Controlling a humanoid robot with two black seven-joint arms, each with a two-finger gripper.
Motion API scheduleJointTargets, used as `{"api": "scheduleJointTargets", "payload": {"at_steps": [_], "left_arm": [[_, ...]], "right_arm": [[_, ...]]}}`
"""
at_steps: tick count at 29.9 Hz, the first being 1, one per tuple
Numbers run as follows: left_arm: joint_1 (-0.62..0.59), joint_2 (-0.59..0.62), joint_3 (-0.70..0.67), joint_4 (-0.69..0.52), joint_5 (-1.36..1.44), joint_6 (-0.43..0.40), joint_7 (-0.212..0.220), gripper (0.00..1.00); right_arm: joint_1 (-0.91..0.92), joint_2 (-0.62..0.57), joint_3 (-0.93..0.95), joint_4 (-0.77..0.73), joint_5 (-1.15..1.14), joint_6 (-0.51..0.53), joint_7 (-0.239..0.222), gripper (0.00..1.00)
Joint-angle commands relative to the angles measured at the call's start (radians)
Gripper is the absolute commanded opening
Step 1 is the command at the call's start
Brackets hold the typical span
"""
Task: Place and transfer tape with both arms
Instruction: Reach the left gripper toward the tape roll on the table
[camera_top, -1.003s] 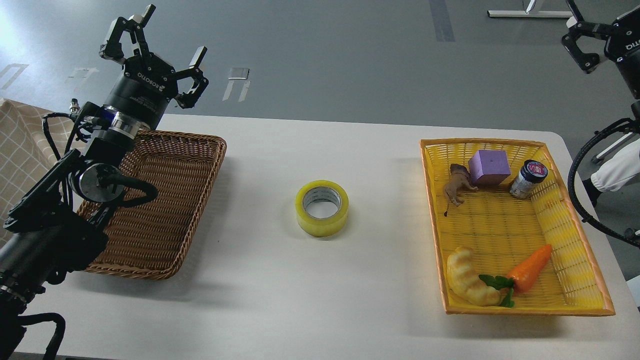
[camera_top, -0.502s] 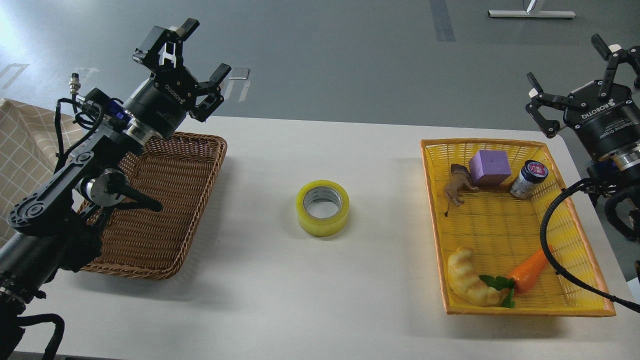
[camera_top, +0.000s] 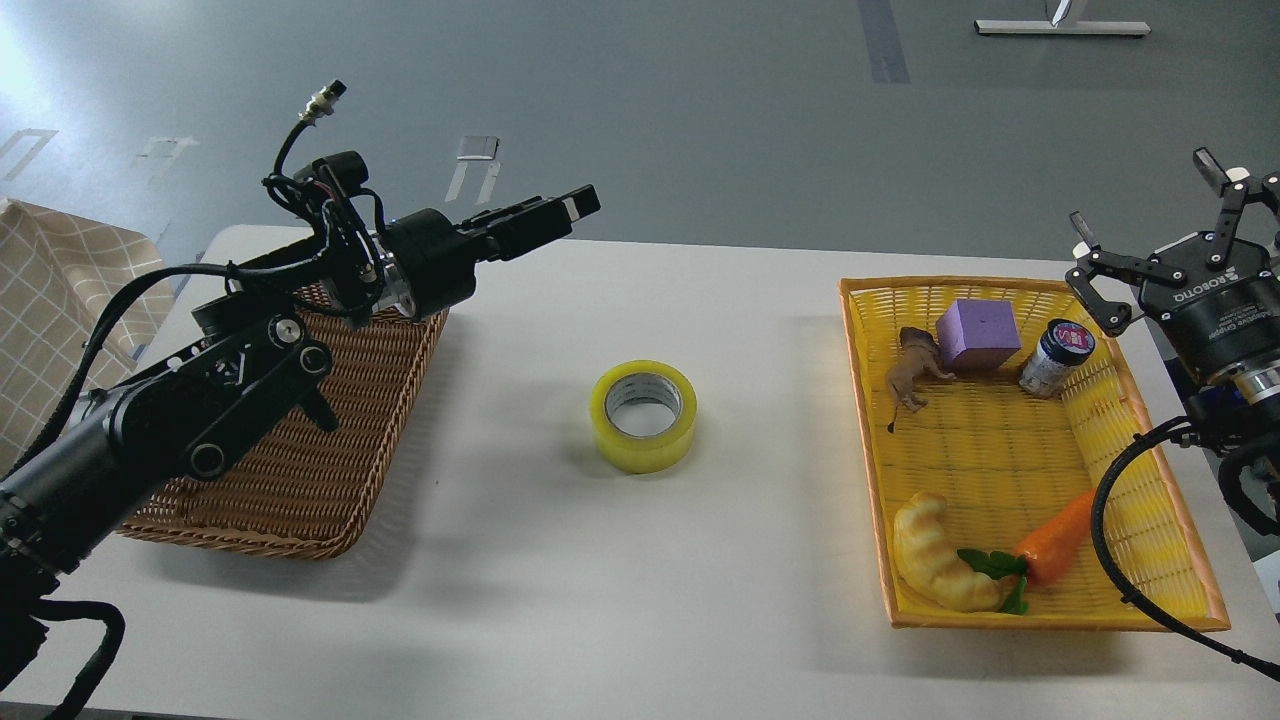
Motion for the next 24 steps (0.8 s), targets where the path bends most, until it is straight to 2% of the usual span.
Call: {"api": "scheduleJointTargets", "payload": {"at_steps": [1, 6, 8, 11, 18, 24], "left_arm": [[-0.042, 0.005, 0.072, -0.006, 0.167, 0.024, 0.0, 0.98], [-0.126, 0.051, 0.254, -0.004, 0.272, 0.018, 0.001, 0.98], [-0.195, 0.059, 0.392, -0.004, 0.284, 0.017, 0.001, 0.98], [-0.231, 0.056, 0.474, 0.008, 0.283, 0.012, 0.001, 0.98], [-0.225, 0.03, 0.5, 0.009, 0.277, -0.058, 0.001, 0.98], [-0.222, -0.006, 0.497, 0.044, 0.232, -0.111, 0.011, 0.93]], "right_arm": [[-0.008, 0.001, 0.0, 0.0, 0.0, 0.0, 0.0, 0.99], [-0.012, 0.001, 0.0, 0.0, 0.0, 0.0, 0.002, 0.99], [-0.015, 0.001, 0.0, 0.001, 0.0, 0.0, 0.0, 0.99], [-0.023, 0.001, 0.0, 0.003, 0.0, 0.0, 0.002, 0.99], [-0.031, 0.001, 0.0, 0.003, 0.0, 0.0, 0.0, 0.99], [-0.04, 0.016, -0.002, 0.001, -0.005, 0.0, 0.002, 0.99]]}}
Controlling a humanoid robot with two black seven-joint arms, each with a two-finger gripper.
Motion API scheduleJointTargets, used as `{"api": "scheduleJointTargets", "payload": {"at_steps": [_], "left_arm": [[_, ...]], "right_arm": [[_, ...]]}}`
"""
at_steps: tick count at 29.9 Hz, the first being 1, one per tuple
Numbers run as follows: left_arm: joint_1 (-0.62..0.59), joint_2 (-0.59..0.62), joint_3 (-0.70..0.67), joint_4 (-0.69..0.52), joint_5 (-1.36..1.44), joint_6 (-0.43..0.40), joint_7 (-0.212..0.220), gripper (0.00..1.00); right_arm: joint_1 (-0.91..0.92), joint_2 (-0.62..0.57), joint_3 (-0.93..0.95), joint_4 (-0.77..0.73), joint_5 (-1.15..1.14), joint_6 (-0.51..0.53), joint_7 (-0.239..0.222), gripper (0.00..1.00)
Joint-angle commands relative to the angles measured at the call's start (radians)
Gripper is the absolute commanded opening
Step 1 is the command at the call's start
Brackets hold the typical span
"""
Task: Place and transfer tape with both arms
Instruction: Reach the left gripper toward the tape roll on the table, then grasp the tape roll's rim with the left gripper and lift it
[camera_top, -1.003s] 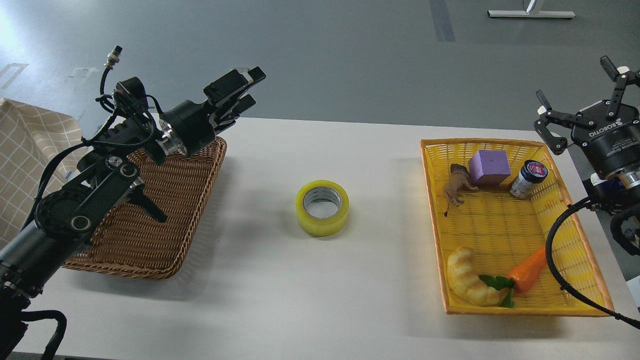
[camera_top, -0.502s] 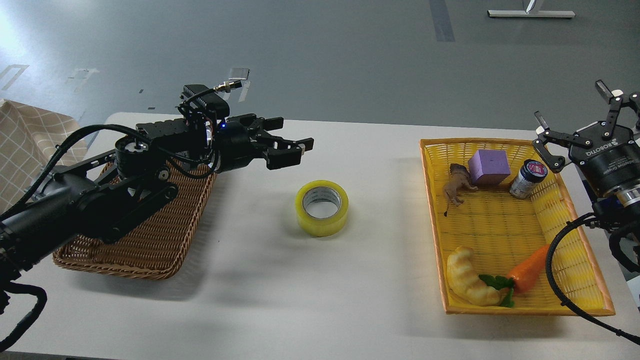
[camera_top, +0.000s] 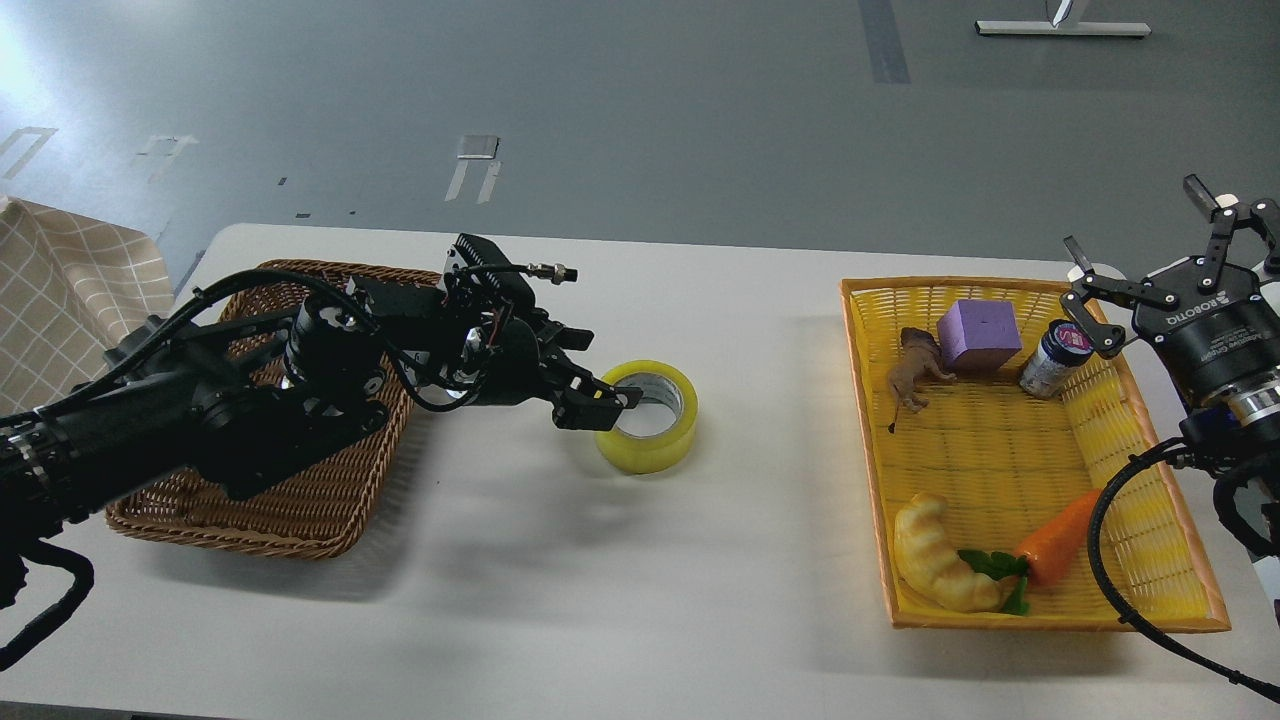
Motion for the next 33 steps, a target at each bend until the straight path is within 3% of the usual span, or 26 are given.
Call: {"api": "scheduleJointTargets", "payload": {"at_steps": [1, 8, 22, 33], "left_arm": [[0.0, -0.024, -0.001, 0.032, -0.036, -0.017, 0.003, 0.93], [-0.001, -0.093, -0.001, 0.124, -0.073, -0.017, 0.037, 0.93], [0.006, -0.136, 0.0, 0.164, -0.081, -0.02, 0.228, 0.93], [0.043, -0.164, 0.0, 0.158, -0.103, -0.029, 0.239, 0.92]], "right_arm": [[-0.007, 0.005, 0.0, -0.001, -0.001, 0.0, -0.001, 0.99], [-0.022, 0.006, 0.0, -0.001, -0.003, 0.0, 0.001, 0.99], [-0.025, 0.011, -0.002, -0.002, -0.006, 0.0, 0.001, 0.99], [-0.036, 0.017, 0.0, -0.002, -0.007, 0.0, 0.001, 0.99]]}}
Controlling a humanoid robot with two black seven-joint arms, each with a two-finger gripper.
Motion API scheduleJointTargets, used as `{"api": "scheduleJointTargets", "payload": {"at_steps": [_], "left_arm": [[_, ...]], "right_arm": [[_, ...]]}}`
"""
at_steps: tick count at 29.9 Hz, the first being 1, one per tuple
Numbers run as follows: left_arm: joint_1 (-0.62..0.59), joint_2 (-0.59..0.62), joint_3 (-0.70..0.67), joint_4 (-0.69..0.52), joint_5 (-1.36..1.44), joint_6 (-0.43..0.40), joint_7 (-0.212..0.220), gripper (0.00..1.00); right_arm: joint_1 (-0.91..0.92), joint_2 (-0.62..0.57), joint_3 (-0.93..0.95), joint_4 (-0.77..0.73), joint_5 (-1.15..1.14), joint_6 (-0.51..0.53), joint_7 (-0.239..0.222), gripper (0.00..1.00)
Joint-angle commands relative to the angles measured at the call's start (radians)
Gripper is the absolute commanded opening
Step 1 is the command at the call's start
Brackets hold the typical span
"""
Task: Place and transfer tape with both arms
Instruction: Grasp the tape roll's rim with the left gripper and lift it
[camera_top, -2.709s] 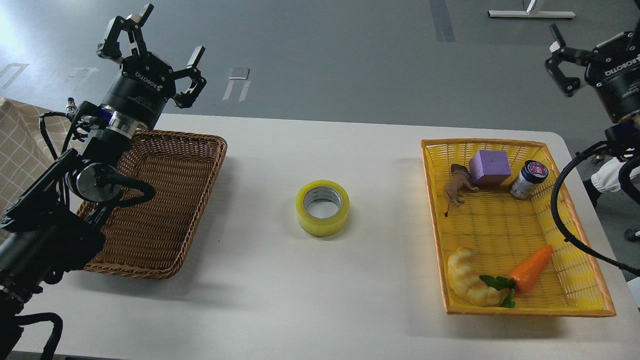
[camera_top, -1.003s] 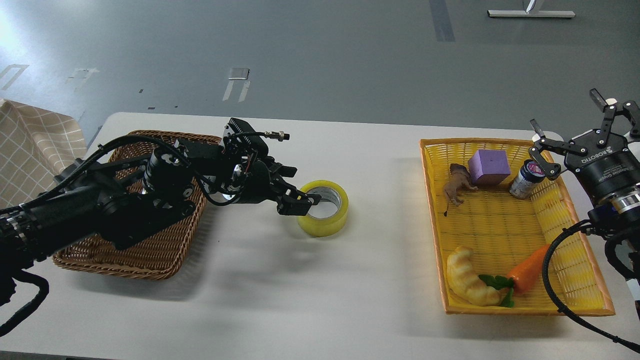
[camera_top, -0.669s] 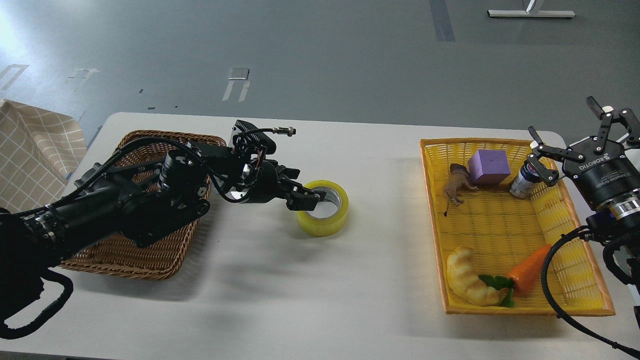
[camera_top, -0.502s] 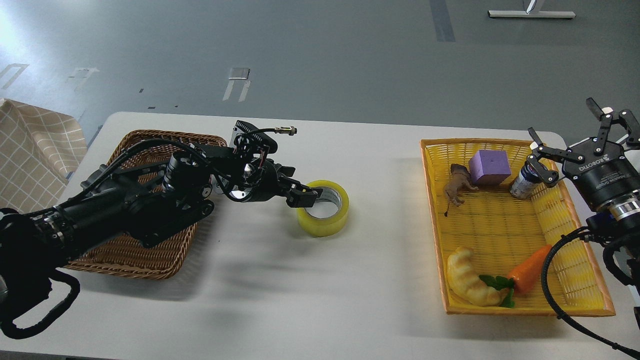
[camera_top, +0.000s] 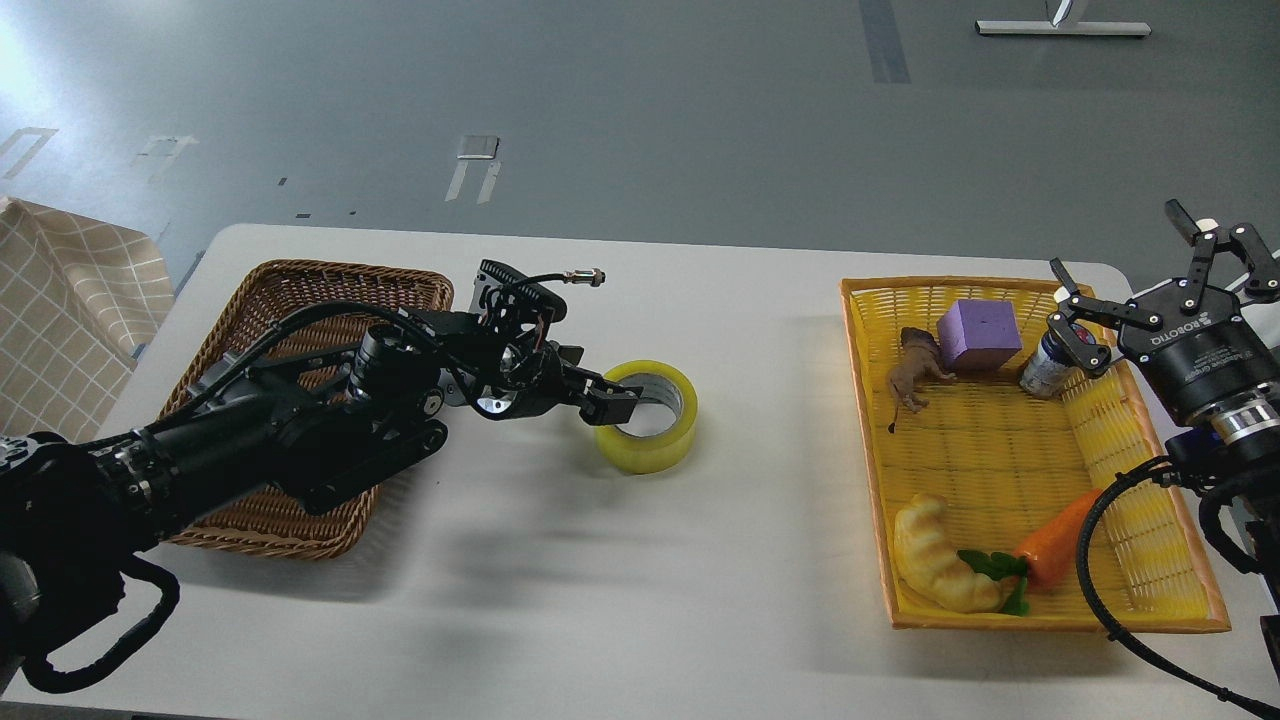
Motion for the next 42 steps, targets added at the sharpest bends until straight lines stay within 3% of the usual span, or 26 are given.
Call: {"api": "scheduleJointTargets", "payload": {"at_steps": [1, 10, 11, 15, 17, 30, 37, 42], "left_arm": [[0.003, -0.001, 0.0, -0.001, 0.0, 0.0, 0.0, 0.92], [0.022, -0.003, 0.0, 0.001, 0.0, 0.007, -0.008, 0.72], [0.026, -0.003, 0.0, 0.001, 0.0, 0.009, -0.006, 0.56], [0.034, -0.003, 0.001, 0.004, -0.003, 0.006, 0.001, 0.26], [0.037, -0.003, 0.006, 0.004, -0.002, 0.006, -0.003, 0.0], [-0.036, 0.034, 0.018, -0.028, 0.004, 0.014, -0.022, 0.0], [-0.168, 0.169, 0.017, -0.087, -0.01, 0.012, -0.026, 0.0], [-0.191, 0.285, 0.017, -0.087, -0.078, 0.011, -0.04, 0.0]], "right_arm": [[-0.005, 0.0, 0.002, 0.0, 0.0, 0.0, 0.0, 0.99], [-0.006, 0.002, 0.002, 0.0, 0.0, 0.0, 0.0, 0.99], [-0.006, 0.002, 0.002, 0.0, 0.0, 0.0, 0.0, 0.99], [-0.008, 0.003, 0.002, 0.0, 0.0, 0.0, 0.0, 0.99], [-0.008, 0.003, 0.0, 0.0, 0.0, 0.0, 0.0, 0.99], [-0.008, 0.017, -0.003, 0.001, 0.0, 0.0, 0.0, 0.99], [-0.009, 0.017, -0.003, 0.001, 0.0, 0.0, 0.0, 0.99], [-0.009, 0.019, -0.003, 0.001, 0.0, 0.0, 0.0, 0.99]]}}
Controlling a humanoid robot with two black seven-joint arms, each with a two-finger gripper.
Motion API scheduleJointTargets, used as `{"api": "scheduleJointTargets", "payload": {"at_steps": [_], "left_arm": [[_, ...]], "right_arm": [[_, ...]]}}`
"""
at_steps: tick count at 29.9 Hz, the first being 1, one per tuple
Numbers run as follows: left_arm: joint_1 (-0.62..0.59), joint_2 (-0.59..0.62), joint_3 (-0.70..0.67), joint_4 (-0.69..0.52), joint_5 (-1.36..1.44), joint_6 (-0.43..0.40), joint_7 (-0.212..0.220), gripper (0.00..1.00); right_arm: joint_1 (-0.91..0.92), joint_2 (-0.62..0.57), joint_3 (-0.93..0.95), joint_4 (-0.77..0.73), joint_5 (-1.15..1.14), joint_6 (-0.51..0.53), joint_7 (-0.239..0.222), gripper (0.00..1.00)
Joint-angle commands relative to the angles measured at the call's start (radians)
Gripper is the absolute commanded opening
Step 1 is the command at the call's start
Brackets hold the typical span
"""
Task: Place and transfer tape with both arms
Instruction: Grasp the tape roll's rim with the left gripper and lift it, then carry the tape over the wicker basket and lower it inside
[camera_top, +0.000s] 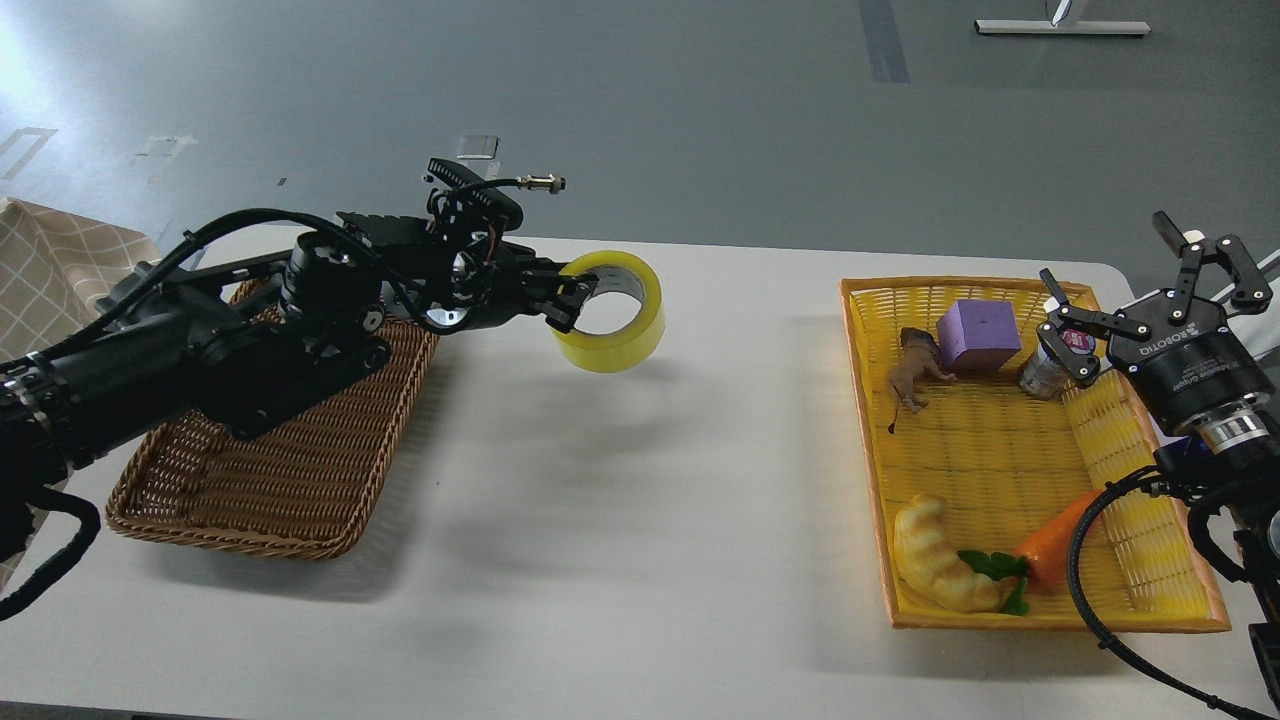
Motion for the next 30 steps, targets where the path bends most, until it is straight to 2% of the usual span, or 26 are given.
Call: {"api": "scheduleJointTargets", "payload": {"at_steps": [1, 7, 13, 17, 21, 30], "left_arm": [[-0.008, 0.11, 0.004, -0.001, -0.06, -0.001, -0.006, 0.0], [0.024, 0.277, 0.006, -0.002, -0.073, 0.008, -0.03, 0.0], [0.084, 0.363, 0.008, -0.002, -0.079, 0.01, -0.071, 0.0], [0.145, 0.38, 0.008, 0.004, -0.08, 0.026, -0.084, 0.0], [0.234, 0.384, 0.009, 0.016, -0.077, 0.091, -0.085, 0.0], [0.292, 0.4, 0.011, 0.03, -0.073, 0.111, -0.095, 0.0]], "right_arm": [[0.0, 0.003, 0.0, 0.0, 0.0, 0.0, 0.0, 0.99], [-0.003, 0.011, -0.003, 0.0, -0.002, 0.0, -0.002, 0.99], [0.003, 0.034, -0.009, 0.0, -0.005, 0.0, -0.002, 0.99], [0.003, 0.037, -0.009, 0.001, -0.005, 0.0, -0.002, 0.99], [0.003, 0.037, -0.009, 0.001, -0.008, 0.0, -0.002, 0.99], [0.0, 0.037, -0.011, 0.001, -0.005, 0.0, -0.002, 0.99]]}}
